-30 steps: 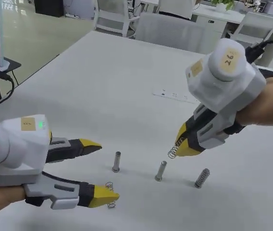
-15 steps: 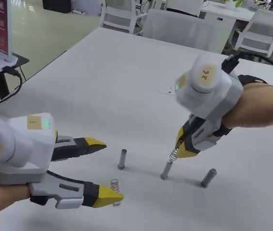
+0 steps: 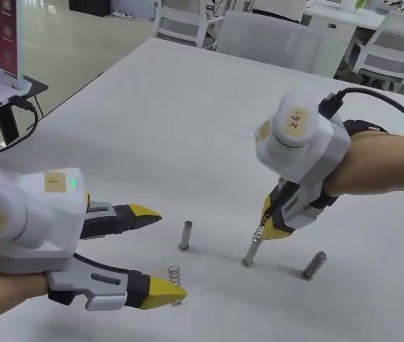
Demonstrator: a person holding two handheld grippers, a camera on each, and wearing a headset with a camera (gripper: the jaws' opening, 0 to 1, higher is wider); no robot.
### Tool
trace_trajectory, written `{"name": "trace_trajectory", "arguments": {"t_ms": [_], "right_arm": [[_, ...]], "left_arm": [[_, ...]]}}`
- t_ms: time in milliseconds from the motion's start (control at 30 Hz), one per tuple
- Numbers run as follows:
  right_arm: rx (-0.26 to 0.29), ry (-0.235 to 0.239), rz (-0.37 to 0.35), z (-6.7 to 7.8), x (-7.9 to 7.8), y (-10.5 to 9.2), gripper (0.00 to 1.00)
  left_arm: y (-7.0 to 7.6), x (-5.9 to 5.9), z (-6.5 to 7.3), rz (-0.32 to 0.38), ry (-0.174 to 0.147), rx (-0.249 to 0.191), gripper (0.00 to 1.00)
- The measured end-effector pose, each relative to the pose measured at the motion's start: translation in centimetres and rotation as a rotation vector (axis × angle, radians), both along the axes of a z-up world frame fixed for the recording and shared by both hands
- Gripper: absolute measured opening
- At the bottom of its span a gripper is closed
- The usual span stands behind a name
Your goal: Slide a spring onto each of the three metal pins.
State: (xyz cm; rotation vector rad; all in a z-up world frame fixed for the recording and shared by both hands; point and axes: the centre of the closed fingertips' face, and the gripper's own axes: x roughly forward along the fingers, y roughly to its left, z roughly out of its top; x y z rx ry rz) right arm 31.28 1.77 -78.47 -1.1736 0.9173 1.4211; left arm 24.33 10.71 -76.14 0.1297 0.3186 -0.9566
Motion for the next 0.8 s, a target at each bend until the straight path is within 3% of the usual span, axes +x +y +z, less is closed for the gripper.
{"name": "trace_trajectory", "arguments": {"t_ms": [800], "right_arm": [[-0.044, 0.020, -0.006, -4.1, 0.4, -0.1, 0.08]], "left_arm": [[0.1, 0.2, -0.5, -0.005, 0.013, 0.006, 0.60]]}}
